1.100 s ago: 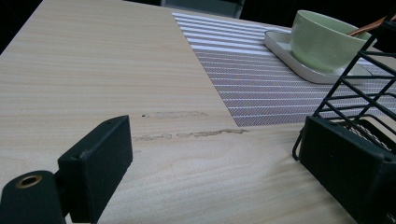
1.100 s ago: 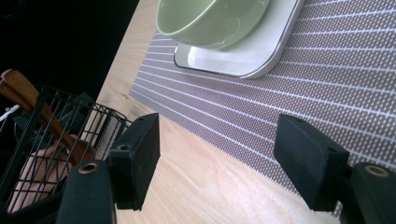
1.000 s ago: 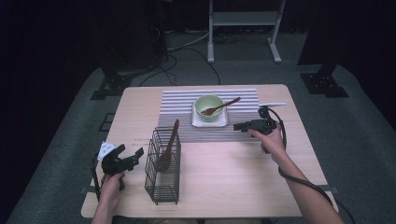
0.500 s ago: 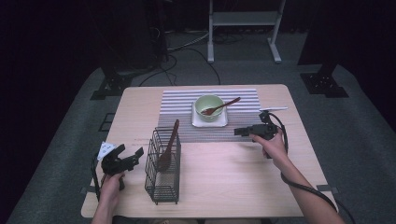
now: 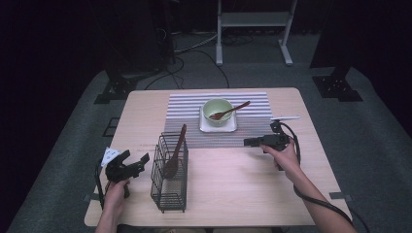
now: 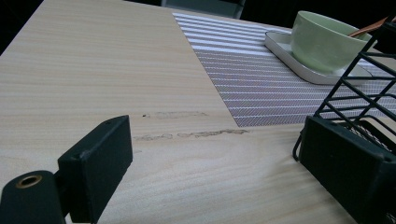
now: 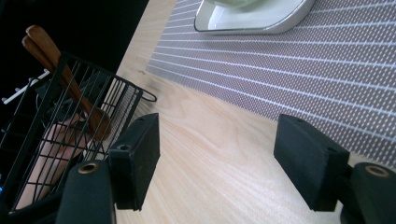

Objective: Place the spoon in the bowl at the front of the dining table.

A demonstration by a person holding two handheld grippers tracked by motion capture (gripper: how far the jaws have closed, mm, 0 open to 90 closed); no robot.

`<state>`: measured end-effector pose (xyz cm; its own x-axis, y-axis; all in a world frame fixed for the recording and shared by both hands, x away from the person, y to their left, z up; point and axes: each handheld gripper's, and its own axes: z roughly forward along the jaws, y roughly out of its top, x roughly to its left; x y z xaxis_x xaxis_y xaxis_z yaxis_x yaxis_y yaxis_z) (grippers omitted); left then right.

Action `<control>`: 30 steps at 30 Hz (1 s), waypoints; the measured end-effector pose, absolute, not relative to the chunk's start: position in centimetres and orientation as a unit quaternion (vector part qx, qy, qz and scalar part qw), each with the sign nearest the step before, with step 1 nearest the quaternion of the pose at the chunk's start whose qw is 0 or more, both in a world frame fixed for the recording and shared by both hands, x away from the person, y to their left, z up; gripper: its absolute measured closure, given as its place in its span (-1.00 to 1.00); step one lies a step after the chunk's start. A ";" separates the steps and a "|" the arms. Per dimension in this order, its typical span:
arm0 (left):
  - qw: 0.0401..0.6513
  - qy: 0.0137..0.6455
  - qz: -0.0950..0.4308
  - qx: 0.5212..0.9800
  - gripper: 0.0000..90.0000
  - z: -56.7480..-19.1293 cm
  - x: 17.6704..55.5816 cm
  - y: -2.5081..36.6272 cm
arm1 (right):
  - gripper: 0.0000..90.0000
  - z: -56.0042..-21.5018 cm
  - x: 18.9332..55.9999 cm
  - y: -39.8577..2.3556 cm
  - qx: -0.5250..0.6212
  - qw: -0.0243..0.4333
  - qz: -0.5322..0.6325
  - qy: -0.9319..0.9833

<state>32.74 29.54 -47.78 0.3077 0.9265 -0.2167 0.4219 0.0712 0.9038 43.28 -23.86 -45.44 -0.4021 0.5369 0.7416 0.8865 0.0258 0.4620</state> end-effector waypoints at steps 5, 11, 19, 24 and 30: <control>0.503 0.532 0.251 0.633 -0.80 -47.8 32.7 29.5 | -0.33 -45.7 42.7 -24.0 -0.513 0.188 -0.474 -0.690; 0.502 0.531 0.252 0.634 -0.80 -47.8 32.7 29.5 | -0.34 -46.0 42.0 -23.9 -0.510 0.191 -0.471 -0.694; 0.502 0.532 0.252 0.634 -0.80 -47.8 32.8 29.5 | -0.34 -46.2 41.0 -24.4 -0.508 0.191 -0.475 -0.693; 0.502 0.532 0.252 0.634 -0.80 -47.8 32.7 29.5 | -0.35 -46.4 40.4 -25.0 -0.506 0.189 -0.479 -0.691; 0.501 0.531 0.252 0.635 -0.80 -47.8 32.7 29.5 | -0.35 -46.7 39.6 -25.3 -0.505 0.194 -0.488 -0.685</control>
